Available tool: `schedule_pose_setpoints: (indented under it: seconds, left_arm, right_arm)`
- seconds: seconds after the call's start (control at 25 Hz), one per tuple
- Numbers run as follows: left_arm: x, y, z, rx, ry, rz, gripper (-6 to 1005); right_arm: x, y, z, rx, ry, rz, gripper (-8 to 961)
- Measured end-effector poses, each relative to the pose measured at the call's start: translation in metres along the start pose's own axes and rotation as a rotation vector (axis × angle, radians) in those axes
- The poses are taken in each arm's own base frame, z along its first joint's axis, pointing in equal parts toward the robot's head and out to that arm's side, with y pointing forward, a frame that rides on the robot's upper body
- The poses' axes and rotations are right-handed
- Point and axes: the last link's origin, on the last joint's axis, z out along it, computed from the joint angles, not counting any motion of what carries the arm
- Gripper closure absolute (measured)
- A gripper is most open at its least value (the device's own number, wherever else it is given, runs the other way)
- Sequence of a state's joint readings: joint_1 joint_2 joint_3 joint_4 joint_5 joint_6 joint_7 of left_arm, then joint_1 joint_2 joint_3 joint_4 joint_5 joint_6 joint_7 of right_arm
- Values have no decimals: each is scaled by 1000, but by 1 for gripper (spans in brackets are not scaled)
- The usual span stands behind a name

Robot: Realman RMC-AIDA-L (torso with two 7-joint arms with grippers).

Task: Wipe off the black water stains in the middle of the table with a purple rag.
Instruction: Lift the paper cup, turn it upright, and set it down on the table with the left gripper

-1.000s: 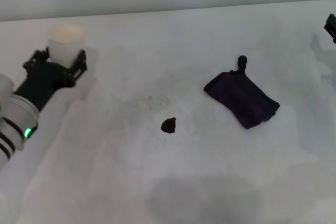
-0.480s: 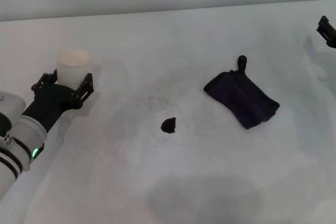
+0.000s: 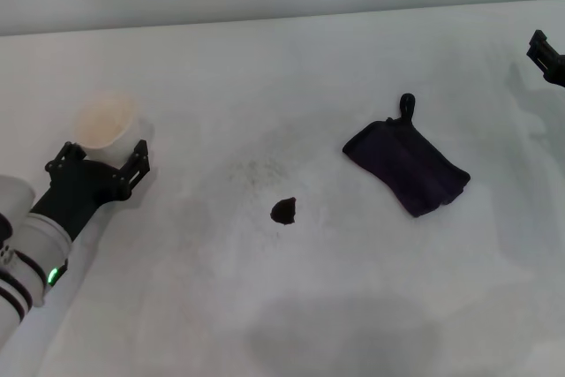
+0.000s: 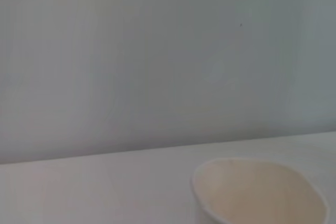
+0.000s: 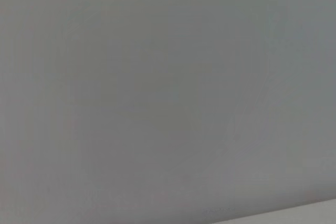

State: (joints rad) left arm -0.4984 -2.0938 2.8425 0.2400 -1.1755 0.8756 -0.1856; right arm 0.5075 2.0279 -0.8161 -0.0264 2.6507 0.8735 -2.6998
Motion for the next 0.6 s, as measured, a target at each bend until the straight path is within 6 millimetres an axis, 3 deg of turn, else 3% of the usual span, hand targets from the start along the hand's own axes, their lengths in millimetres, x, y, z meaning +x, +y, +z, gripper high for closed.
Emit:
schedule_pose_setpoints:
  seconds: [0.24,0.6]
  left_arm:
    - [-3,1,-4,5,3,15,243]
    - [-8,4,-9,7,1,13,129]
  right_arm:
    - [0,0,0,0,0,0,83]
    - [2,-4,-3,9,6,0,84]
